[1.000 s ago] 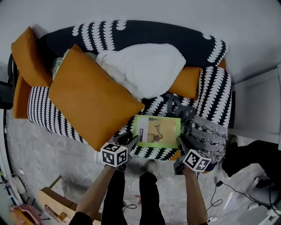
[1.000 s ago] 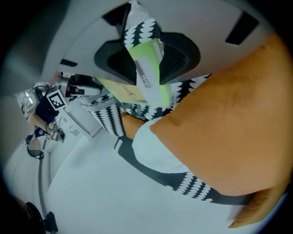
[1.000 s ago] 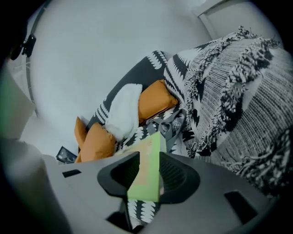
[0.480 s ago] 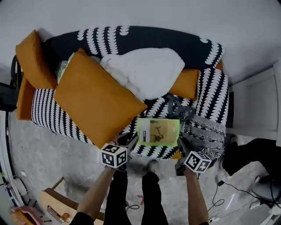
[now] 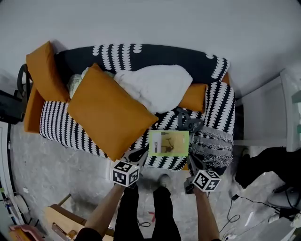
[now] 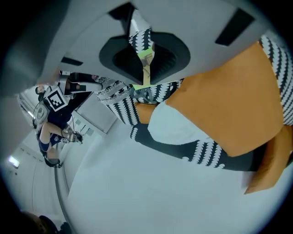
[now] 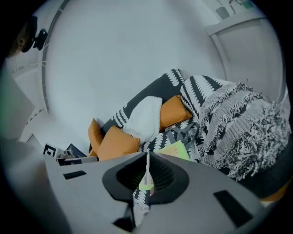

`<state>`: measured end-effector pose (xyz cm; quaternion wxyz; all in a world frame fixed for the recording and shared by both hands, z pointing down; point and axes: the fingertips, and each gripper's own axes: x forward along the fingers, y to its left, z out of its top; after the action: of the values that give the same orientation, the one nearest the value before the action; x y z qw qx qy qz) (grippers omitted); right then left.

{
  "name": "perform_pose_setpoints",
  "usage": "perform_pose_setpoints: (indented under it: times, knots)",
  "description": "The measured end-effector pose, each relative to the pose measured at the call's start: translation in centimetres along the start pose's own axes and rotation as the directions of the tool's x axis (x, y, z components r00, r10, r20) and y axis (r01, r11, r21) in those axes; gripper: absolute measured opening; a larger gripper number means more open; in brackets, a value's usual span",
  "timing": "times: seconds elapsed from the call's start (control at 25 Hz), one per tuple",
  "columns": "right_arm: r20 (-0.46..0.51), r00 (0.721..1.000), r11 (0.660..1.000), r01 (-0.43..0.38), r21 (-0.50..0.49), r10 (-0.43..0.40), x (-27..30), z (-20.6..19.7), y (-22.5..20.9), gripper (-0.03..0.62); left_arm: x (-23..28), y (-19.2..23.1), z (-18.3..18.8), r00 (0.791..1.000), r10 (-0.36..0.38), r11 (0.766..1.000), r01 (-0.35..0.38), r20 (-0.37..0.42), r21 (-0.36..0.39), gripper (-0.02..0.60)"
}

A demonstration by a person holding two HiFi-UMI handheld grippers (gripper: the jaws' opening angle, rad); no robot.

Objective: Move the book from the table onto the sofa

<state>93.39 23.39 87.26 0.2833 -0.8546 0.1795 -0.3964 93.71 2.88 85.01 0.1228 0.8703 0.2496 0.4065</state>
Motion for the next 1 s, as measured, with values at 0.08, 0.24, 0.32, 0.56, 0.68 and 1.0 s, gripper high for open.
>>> perform_pose_setpoints:
  times: [0.08, 0.24, 0.32, 0.56, 0.68, 1.0]
  knots:
    - [0.016, 1.000, 1.000, -0.007, -0.022, 0.007, -1.0, 0.6, 1.3, 0.032, -1.2, -1.0, 0.7, 1.000, -0.002, 1.000, 0.002, 0.011, 0.020, 0.047]
    - [0.066, 0.997, 0.998, -0.037, -0.051, 0.040, -3.8, 2.7, 4.9, 0.025, -4.3, -3.4, 3.0, 0.999, -0.009, 0.999, 0.007, 0.049, 0.047, 0.026]
    - [0.096, 0.993, 0.996, -0.055, -0.074, 0.062, -5.3, 4.0, 7.3, 0.023, -6.2, -4.7, 4.7, 0.997, -0.017, 0.998, 0.012, 0.077, 0.056, 0.020]
    - [0.199, 0.970, 0.981, -0.108, -0.162, 0.139, -11.1, 7.6, 15.5, 0.023, -13.0, -9.9, 9.9, 0.981, -0.062, 0.993, 0.043, 0.182, 0.109, 0.015]
    - [0.249, 0.953, 0.970, -0.124, -0.208, 0.175, -14.2, 8.8, 19.4, 0.023, -16.4, -12.7, 12.0, 0.970, -0.094, 0.987, 0.061, 0.225, 0.151, 0.015]
    - [0.331, 0.912, 0.946, -0.147, -0.290, 0.243, -19.4, 9.7, 27.0, 0.023, -23.9, -16.6, 15.7, 0.938, -0.144, 0.967, 0.065, 0.317, 0.247, 0.015]
